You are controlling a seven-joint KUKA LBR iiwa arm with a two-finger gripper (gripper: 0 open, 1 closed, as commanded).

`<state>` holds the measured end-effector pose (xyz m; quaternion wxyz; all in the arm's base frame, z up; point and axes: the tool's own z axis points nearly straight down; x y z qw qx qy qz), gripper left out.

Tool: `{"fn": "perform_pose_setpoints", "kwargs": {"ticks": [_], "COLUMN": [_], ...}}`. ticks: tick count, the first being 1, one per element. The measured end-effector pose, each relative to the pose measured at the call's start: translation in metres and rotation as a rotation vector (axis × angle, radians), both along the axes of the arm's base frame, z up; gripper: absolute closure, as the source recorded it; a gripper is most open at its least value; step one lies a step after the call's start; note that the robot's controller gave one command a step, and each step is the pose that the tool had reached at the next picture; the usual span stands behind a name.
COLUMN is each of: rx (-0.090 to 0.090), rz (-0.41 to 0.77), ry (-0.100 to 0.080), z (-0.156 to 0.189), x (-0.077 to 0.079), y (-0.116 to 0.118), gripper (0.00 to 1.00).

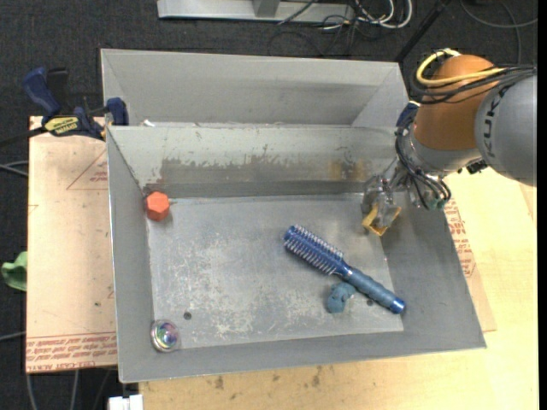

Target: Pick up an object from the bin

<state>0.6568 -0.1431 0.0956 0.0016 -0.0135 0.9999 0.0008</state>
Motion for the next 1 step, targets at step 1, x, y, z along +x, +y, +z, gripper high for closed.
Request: {"fn": "perform_pose_setpoints", "kwargs": {"ticks": [1], "rx": [-0.003], "rz": [-0.009], "ry": [-0.009], "z": [0.1124], "x": [-0.0222], "y": [0.0034], "gripper": [1.00]}}
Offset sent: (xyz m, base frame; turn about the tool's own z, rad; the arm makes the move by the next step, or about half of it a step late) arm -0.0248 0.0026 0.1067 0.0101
